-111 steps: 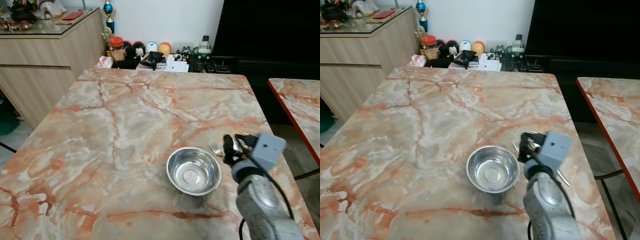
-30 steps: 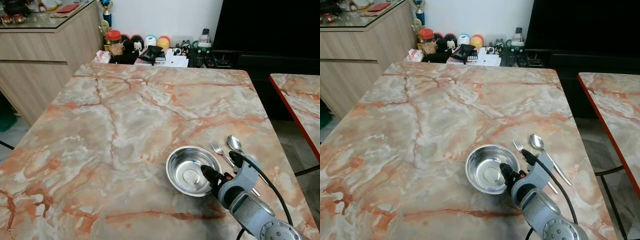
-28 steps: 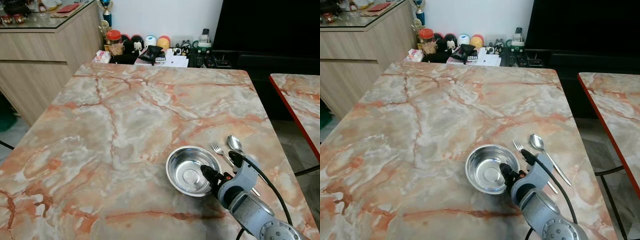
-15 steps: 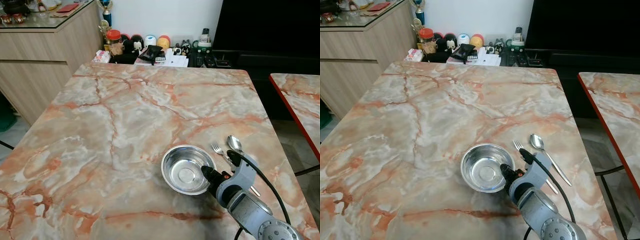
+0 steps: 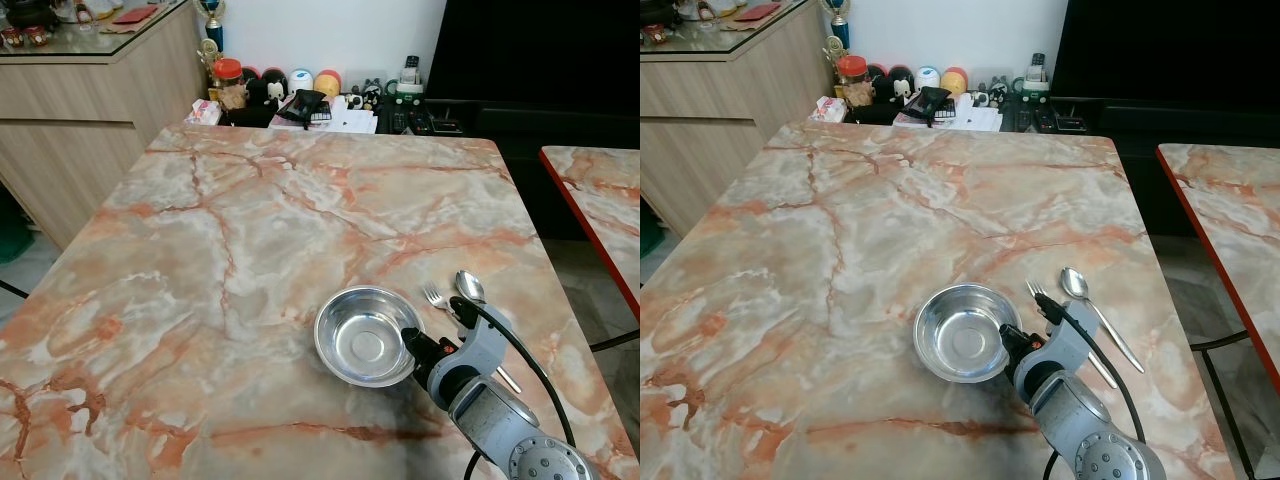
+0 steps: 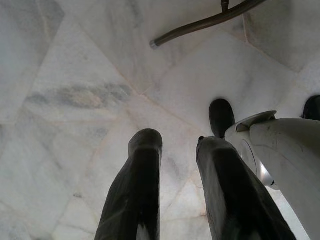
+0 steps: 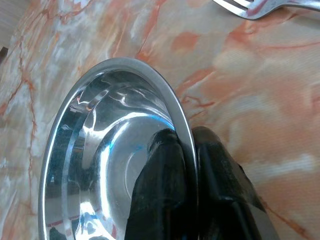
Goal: Setting the table
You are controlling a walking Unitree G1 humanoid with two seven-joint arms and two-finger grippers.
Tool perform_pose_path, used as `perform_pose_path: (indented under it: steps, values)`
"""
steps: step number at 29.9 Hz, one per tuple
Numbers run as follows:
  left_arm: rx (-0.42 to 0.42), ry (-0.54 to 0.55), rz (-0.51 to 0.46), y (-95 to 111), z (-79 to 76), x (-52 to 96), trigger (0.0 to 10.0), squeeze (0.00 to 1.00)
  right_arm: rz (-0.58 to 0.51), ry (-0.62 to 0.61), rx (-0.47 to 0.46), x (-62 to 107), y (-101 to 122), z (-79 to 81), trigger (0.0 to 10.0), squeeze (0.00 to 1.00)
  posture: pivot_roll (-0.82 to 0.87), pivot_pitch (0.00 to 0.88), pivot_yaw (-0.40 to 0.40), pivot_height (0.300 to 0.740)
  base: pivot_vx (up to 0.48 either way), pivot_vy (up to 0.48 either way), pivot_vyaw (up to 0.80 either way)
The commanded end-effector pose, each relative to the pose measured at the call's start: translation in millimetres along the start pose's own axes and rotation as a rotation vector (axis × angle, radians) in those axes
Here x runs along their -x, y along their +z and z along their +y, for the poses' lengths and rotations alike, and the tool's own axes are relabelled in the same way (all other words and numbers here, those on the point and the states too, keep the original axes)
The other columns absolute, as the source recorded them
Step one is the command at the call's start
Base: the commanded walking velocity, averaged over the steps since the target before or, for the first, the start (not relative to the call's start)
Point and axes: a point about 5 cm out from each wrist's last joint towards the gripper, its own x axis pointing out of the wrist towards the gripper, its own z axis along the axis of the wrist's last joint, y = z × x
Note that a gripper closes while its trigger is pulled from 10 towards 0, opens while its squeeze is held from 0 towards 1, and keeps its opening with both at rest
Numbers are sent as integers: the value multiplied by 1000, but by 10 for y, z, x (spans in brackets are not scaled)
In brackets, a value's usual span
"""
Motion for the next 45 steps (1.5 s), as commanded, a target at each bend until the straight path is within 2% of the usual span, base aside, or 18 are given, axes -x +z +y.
perform_pose_path:
  steps: [1, 29, 30, 31, 33, 43, 45]
  values:
    - [-24, -11, 48, -113, -4, 24, 10000, 0, 50, 50, -81, -35, -205, 166, 0, 0, -31, 156, 17, 740, 0, 0, 0]
    - [-25, -12, 48, -114, -6, 24, 10000, 0, 45, 50, -78, -42, -206, 164, 0, 0, -31, 156, 17, 740, 0, 0, 0]
    - [-59, 12, 78, -163, 31, 38, 10000, 0, -46, 94, -102, -64, -123, 192, 10000, 0, -25, 157, 18, 740, 0, 0, 0]
    - [-85, 31, 100, -197, 60, 49, 10000, 0, -115, 125, -118, -78, -60, 204, 10000, 0, -23, 157, 18, 740, 0, 0, 0]
    - [-110, 50, 121, -231, 90, 61, 10000, 0, -184, 159, -133, -88, 0, 215, 10000, 0, -23, 155, 18, 740, 0, 0, 0]
    - [-111, 51, 121, -231, 93, 62, 10000, 0, -211, 192, -134, -78, 17, 247, 10000, 0, -24, 154, 19, 740, 0, 0, 0]
    - [-98, 59, 116, -228, 98, 63, 10000, 0, -257, 231, -91, -64, 48, 284, 10000, 0, -24, 153, 19, 740, 0, 0, 0]
